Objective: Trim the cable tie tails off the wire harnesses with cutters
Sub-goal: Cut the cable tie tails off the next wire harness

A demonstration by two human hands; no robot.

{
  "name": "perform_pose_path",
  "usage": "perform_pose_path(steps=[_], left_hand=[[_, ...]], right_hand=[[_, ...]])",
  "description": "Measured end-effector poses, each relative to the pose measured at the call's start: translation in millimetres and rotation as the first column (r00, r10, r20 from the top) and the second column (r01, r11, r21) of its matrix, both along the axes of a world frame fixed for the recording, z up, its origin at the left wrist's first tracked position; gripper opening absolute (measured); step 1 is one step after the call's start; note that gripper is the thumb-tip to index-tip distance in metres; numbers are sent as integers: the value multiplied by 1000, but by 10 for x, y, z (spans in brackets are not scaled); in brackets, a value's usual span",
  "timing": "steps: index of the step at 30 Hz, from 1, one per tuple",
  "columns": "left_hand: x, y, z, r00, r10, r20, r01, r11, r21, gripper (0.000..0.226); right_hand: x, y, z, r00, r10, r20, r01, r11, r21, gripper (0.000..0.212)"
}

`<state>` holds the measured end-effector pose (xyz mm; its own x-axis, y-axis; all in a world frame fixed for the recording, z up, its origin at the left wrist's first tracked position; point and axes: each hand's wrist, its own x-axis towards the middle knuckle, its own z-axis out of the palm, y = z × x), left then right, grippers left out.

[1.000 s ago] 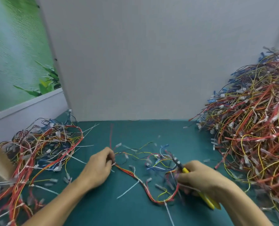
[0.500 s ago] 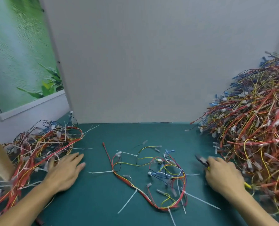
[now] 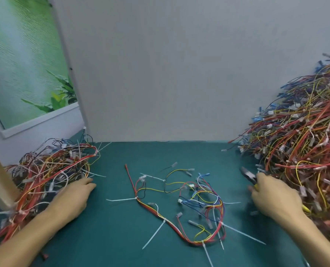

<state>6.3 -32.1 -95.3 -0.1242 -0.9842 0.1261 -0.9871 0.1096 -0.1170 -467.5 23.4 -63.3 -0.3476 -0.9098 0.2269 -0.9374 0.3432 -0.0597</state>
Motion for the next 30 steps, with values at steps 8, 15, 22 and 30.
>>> perform_pose_path(steps=[8,15,22,30], left_hand=[[-921,80,222,953,159,-256,-160,987,19,41],[-1394,66,34,907,314,-281,-294,949,112,33],[-1146,38,-16,797,402,-451,-443,896,15,16],[-1104,55,-69,778,391,-492,-466,884,-34,21]], right_hand=[[703,-172,106,925,130,358,-178,978,104,26],[784,-314,-14,819,67,570,-167,978,126,13],[288,-108,-13,719,-43,694,77,997,-19,18],[314,61,168,899,10,437,-138,955,261,32]])
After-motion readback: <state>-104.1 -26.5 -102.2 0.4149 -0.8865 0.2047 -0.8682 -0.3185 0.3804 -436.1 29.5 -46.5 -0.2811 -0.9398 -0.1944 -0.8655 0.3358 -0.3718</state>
